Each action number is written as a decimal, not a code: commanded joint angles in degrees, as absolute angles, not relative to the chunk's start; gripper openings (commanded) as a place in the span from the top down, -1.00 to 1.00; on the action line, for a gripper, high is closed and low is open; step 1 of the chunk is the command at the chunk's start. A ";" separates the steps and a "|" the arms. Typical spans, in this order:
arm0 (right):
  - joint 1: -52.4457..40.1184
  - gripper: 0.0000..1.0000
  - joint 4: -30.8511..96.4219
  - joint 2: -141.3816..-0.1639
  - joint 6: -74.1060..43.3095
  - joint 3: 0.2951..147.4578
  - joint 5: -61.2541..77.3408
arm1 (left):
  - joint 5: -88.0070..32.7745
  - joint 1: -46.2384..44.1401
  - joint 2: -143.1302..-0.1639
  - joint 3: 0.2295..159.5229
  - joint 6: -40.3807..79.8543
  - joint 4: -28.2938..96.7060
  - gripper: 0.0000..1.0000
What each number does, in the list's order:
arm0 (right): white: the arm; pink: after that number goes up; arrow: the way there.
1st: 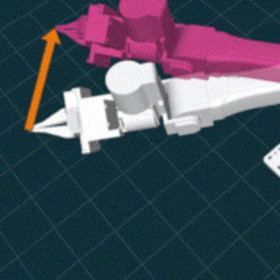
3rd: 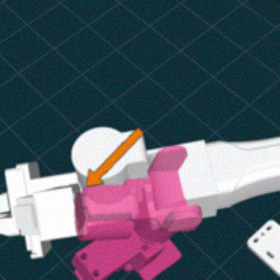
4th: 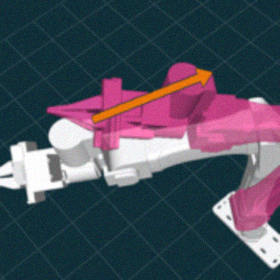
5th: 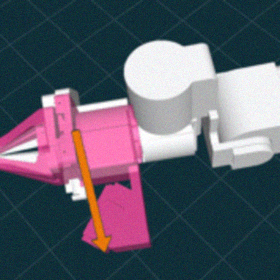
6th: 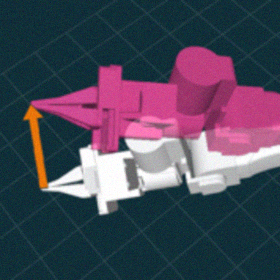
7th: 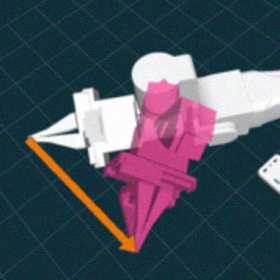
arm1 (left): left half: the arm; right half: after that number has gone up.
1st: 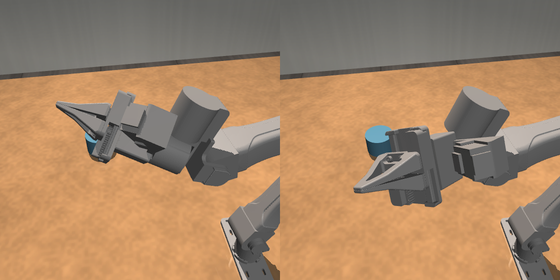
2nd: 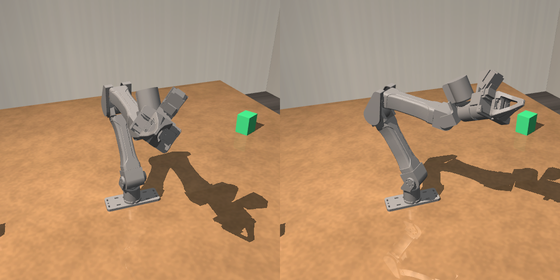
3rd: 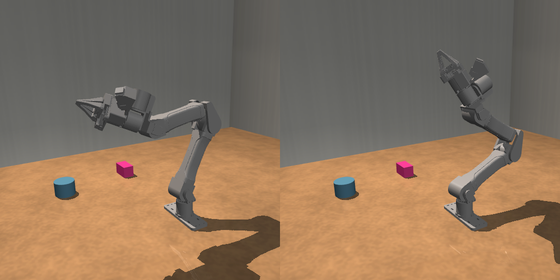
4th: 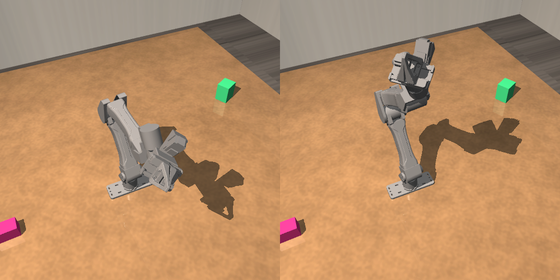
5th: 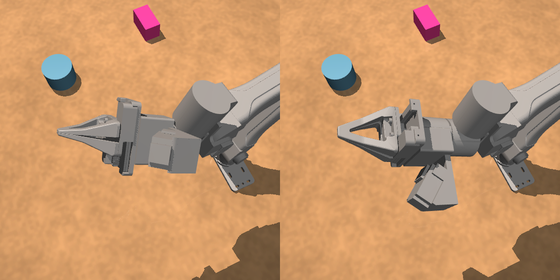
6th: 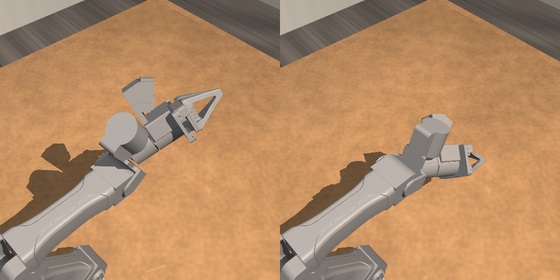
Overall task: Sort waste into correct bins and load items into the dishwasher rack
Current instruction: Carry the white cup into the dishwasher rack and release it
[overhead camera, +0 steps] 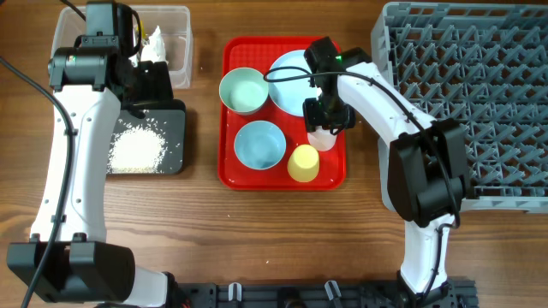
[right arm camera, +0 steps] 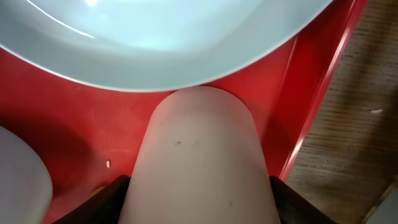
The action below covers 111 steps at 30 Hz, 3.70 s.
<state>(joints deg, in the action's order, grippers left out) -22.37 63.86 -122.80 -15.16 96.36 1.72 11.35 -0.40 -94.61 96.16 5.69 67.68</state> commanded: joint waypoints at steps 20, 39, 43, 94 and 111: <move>-1.37 0.20 84.23 -93.84 -10.79 103.88 2.20 | 12.27 -0.10 -94.72 96.01 6.09 67.53 -1.00; 41.15 0.22 79.35 -96.82 -10.90 100.75 1.28 | 12.27 -0.10 -94.72 96.01 6.09 67.53 -1.00; 42.68 0.22 79.50 -102.39 -10.68 100.75 -0.23 | 12.27 -0.10 -94.72 96.01 6.09 67.53 -1.00; -4.62 -0.85 91.37 -103.72 -12.69 124.53 7.31 | 12.27 -0.10 -94.72 96.01 6.09 67.53 -1.00; -37.74 -0.79 62.11 -103.72 -24.69 79.46 -4.32 | 12.27 -0.10 -94.72 96.01 6.09 67.53 -1.00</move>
<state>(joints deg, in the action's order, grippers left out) -37.71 63.66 -104.29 -22.57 83.22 0.71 11.77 -0.40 -94.63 96.14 5.69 67.68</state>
